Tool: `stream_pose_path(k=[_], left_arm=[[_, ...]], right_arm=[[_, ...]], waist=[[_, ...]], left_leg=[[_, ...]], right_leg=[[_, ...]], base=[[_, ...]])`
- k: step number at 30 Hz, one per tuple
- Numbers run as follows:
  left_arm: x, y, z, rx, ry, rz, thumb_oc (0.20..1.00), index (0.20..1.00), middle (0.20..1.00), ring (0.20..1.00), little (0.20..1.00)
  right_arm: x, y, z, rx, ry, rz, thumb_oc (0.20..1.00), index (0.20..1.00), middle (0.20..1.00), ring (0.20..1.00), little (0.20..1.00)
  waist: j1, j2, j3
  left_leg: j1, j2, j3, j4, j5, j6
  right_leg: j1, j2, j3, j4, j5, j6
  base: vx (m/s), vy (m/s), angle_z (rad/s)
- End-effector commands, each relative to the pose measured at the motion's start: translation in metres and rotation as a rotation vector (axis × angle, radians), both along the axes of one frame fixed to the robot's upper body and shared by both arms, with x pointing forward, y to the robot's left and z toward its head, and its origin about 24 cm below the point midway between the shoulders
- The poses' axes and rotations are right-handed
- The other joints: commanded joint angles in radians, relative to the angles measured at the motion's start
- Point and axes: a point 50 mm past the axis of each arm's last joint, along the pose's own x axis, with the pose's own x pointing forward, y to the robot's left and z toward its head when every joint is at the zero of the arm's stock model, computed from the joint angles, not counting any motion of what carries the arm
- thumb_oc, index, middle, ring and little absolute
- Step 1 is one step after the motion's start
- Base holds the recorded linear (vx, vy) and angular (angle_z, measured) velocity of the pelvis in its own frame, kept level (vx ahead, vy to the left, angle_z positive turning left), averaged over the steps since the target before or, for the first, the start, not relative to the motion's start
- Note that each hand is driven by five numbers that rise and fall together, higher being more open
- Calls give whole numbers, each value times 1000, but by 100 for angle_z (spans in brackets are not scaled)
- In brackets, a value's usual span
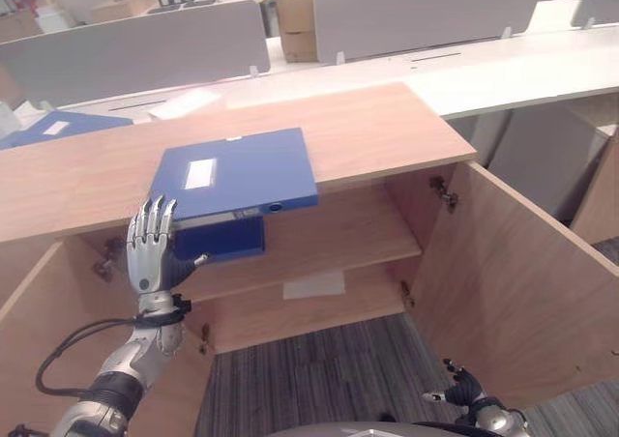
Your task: Put the empty folder in the office cabinet
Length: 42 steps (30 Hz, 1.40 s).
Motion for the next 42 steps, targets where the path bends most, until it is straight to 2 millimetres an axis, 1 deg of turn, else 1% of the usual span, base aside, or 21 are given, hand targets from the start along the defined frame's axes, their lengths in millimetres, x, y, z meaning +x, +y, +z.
stream_pose_path(k=[1, 8, 17, 18, 19, 20, 23, 26, 29, 31, 32, 33, 34, 36, 37, 38, 39, 40, 41, 42], left_arm=[[31, 17, 33, 104, -91, 26, 1000, 1000, 1000, 1000, 1000], [42, 30, 34, 142, -20, 62, 1000, 1000, 1000, 1000, 1000], [51, 36, 36, 130, 33, 63, 1000, 1000, 1000, 1000, 1000], [53, 35, 36, 124, 55, 50, 442, 442, 442, 442, 442], [53, 34, 36, 124, 56, 49, 410, 410, 410, 410, 410], [55, 33, 36, 126, 75, 39, 200, 200, 200, 200, 200], [55, 29, 30, 84, 132, 17, 200, 200, 200, 200, 200], [54, 28, 30, 64, 131, 5, 200, 200, 200, 200, 200], [52, 27, 33, 31, 86, -6, 200, 200, 200, 200, 200], [52, 25, 40, 4, 46, -24, 200, 200, 200, 200, 200], [54, 22, 51, -41, -13, -47, 200, 200, 200, 200, 200], [55, 20, 59, -71, -53, -64, 200, 200, 200, 200, 200], [55, 20, 61, -80, -66, -70, 200, 200, 200, 200, 200], [56, 16, 87, -143, -179, -118, 200, 200, 200, 200, 200], [55, 16, 95, -160, -214, -140, 200, 200, 200, 200, 200], [54, 14, 108, -186, -264, -164, 200, 200, 200, 200, 200], [51, 12, 128, -225, -346, -216, 200, 200, 200, 200, 200], [48, 9, 138, -253, -390, -245, 200, 200, 200, 200, 200], [47, 9, 140, -259, -399, -252, 200, 200, 200, 200, 200], [44, 4, 154, -292, -448, -296, 200, 200, 200, 200, 200]], right_arm=[[24, 0, 8, -7, -73, 25, 1000, 1000, 1000, 1000, 1000], [23, -4, 9, -20, -70, 35, 1000, 1000, 1000, 1000, 1000], [22, -9, 9, -27, -73, 45, 1000, 1000, 1000, 1000, 1000], [22, -10, 10, -27, -76, 42, 1000, 1000, 1000, 1000, 1000], [23, -10, 10, -27, -77, 41, 1000, 1000, 1000, 1000, 1000], [23, -10, 10, -28, -80, 42, 1000, 1000, 1000, 1000, 1000], [27, -10, 12, -29, -100, 46, 1000, 1000, 1000, 1000, 1000], [30, -10, 14, -26, -110, 41, 1000, 1000, 1000, 1000, 1000], [33, -10, 16, -21, -125, 42, 1000, 1000, 1000, 1000, 1000], [34, -9, 17, -15, -133, 38, 1000, 1000, 1000, 1000, 1000], [35, -8, 18, -5, -148, 31, 1000, 1000, 1000, 1000, 1000], [36, -7, 19, 2, -158, 28, 1000, 1000, 1000, 1000, 1000], [37, -7, 19, 4, -160, 27, 1000, 1000, 1000, 1000, 1000], [41, -4, 23, 23, -192, 19, 1000, 1000, 1000, 1000, 1000], [42, -2, 24, 29, -202, 17, 1000, 1000, 1000, 1000, 1000], [44, 0, 26, 38, -215, 13, 1000, 1000, 1000, 1000, 1000], [48, 4, 30, 52, -239, 12, 1000, 1000, 1000, 1000, 1000], [49, 7, 31, 58, -250, 12, 1000, 1000, 1000, 1000, 1000], [50, 8, 31, 58, -252, 14, 1000, 1000, 1000, 1000, 1000], [51, 11, 33, 67, -268, 14, 1000, 1000, 1000, 1000, 1000]], waist=[[-17, -56, 18], [-48, -49, 7], [-63, -44, 2], [-63, -43, 1], [-63, -43, 1], [-63, -42, 0], [-62, -40, 3], [-60, -39, 5], [-54, -38, 6], [-49, -39, 7], [-42, -41, 10], [-38, -42, 11], [-37, -42, 11], [-26, -44, 13], [-23, -45, 13], [-18, -45, 14], [-9, -47, 15], [-6, -49, 14], [-6, -49, 14], [0, -51, 14]], left_leg=[[26, -18, 21, 2, -131, 4], [41, -21, 43, 2, -140, 7], [49, -25, 56, 2, -146, 11], [49, -26, 57, 2, -147, 12], [49, -26, 57, 2, -147, 12], [49, -26, 57, 2, -148, 13], [51, -27, 55, 2, -148, 14], [52, -27, 53, 2, -148, 14], [50, -29, 49, 2, -148, 15], [49, -29, 46, 2, -148, 16], [47, -30, 39, 2, -147, 17], [46, -30, 37, 2, -147, 17], [46, -30, 36, 2, -147, 17], [43, -29, 27, 2, -147, 16], [41, -29, 24, 2, -147, 16], [40, -29, 21, 2, -147, 16], [37, -27, 15, 2, -146, 16], [36, -27, 12, 2, -145, 15], [36, -27, 11, 2, -145, 15], [34, -26, 6, 2, -145, 14]], right_leg=[[44, -51, 35, 6, -80, 57], [47, -50, 52, 6, -78, 62], [47, -50, 58, 6, -77, 65], [47, -51, 57, 6, -77, 65], [47, -51, 57, 6, -77, 65], [47, -51, 56, 6, -78, 66], [48, -51, 55, 6, -78, 65], [50, -51, 53, 6, -79, 64], [50, -52, 49, 6, -80, 63], [50, -53, 45, 6, -80, 63], [51, -54, 40, 6, -80, 62], [52, -54, 37, 6, -80, 61], [52, -54, 36, 6, -81, 61], [53, -55, 29, 6, -83, 59], [52, -55, 27, 6, -84, 59], [53, -56, 23, 6, -84, 58], [54, -57, 19, 6, -86, 57], [55, -58, 17, 6, -87, 56], [55, -58, 17, 6, -88, 56], [57, -59, 12, 6, -89, 56]], base=[[57, 59, -6], [35, 37, -8], [13, 20, -7], [1, 5, -6], [0, 0, 0], [0, 0, 0], [0, 0, 0], [0, 0, 0], [0, 0, 0], [0, 0, 0], [-13, -26, 4], [-8, -25, 5], [-5, -24, 6], [-9, -30, 7], [-11, -27, 7], [-6, -27, 13], [-1, -27, 14], [3, -20, 15], [7, -14, 10], [9, -16, 9]])
